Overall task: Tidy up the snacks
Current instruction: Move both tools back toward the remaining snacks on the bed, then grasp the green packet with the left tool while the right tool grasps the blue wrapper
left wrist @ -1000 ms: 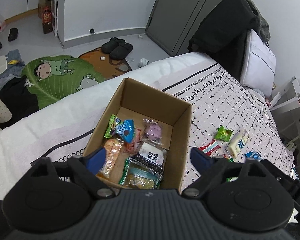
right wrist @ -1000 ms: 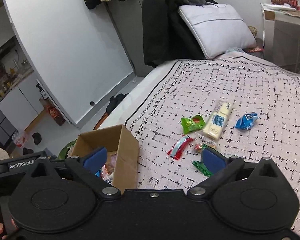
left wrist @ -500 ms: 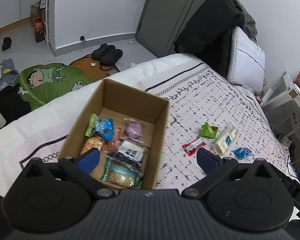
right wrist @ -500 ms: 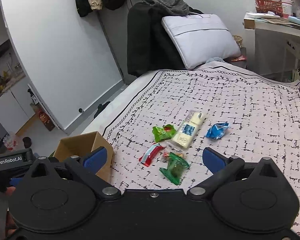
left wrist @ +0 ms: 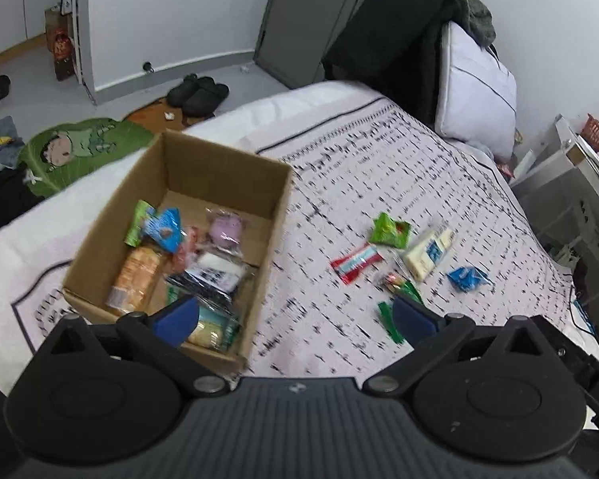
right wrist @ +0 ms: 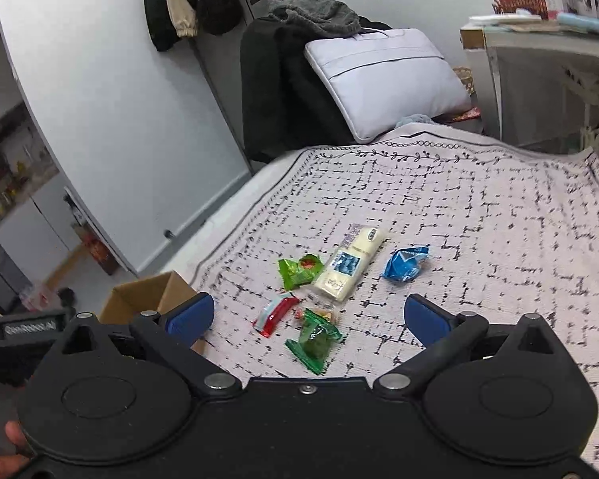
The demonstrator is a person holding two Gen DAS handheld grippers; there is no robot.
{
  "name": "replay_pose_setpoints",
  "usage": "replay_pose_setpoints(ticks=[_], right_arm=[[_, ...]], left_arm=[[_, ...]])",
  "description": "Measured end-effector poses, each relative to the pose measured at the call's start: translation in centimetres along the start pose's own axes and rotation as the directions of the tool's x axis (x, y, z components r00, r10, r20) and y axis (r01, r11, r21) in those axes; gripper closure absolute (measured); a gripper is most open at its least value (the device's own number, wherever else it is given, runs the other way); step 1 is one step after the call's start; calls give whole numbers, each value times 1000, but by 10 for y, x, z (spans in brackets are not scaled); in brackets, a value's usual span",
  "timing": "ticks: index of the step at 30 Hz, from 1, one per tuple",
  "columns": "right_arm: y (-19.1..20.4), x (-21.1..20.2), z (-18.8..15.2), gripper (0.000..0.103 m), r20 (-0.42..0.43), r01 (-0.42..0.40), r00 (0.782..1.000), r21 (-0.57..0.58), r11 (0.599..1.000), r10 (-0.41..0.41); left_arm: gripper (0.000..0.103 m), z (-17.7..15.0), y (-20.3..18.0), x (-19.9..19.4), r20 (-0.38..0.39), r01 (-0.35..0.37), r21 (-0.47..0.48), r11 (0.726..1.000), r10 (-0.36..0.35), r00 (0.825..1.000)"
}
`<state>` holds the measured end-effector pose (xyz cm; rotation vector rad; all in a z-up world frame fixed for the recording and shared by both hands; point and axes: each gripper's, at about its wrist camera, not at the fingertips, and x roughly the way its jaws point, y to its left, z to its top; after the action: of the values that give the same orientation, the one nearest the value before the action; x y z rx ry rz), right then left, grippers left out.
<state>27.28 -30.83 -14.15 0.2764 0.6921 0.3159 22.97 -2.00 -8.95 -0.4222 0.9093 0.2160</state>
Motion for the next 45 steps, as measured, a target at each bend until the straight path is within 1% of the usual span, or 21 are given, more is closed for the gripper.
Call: replay_pose_setpoints(ticks=[6, 9, 14, 17, 20, 24, 27, 30, 34, 40, 42, 43, 45], right_arm=[[-21, 9, -5, 0, -22, -22, 999, 70, 997, 24], [-31, 16, -7, 0, -45, -8, 999, 107, 994, 13], [-47, 29, -8, 0, -90, -24, 995, 183, 983, 41], [-52, 38, -9, 0, -106, 7, 994, 188, 982, 13], [-59, 46, -11, 0, -114, -1, 993, 212, 977, 26], [-67, 56, -10, 0, -118, 7, 993, 228, 974, 20], [-73, 62, -8, 0, -113, 6, 993, 244, 970, 23], [-79, 68, -6, 0, -106, 17, 994, 247, 969, 9], [-91, 80, 0, 1, -101, 14, 995, 275, 961, 15], [-102, 102, 3, 1, -115, 7, 993, 290, 957, 28], [-104, 109, 4, 2, -123, 5, 992, 294, 956, 32], [-104, 114, 4, 2, -127, 4, 991, 296, 955, 35], [-106, 121, 6, 4, -132, 4, 991, 298, 954, 37]], left_arm=[[1, -10, -19, 10, -12, 8, 20, 1000, -8, 1000], [1, -14, -27, 17, -23, 20, 20, 1000, -19, 1000], [1, -19, -37, 27, -22, 17, 24, 1000, -17, 1000], [1, -24, -45, 35, -12, 21, 28, 999, -20, 1000], [3, -28, -52, 47, -19, 26, 23, 999, -25, 1000], [5, -34, -66, 62, -26, 27, 31, 999, -26, 999], [8, -37, -76, 73, -28, 42, 27, 999, -41, 999], [11, -37, -86, 86, -44, 42, 29, 999, -41, 998], [18, -38, -97, 106, -65, 42, 26, 999, -40, 997], [20, -38, -110, 137, -99, 24, 13, 1000, -22, 995], [22, -37, -112, 145, -104, 19, 10, 1000, -18, 994], [26, -36, -112, 150, -109, 13, 4, 1000, -12, 994], [38, -35, -113, 159, -125, -1, -8, 1000, 0, 992]])
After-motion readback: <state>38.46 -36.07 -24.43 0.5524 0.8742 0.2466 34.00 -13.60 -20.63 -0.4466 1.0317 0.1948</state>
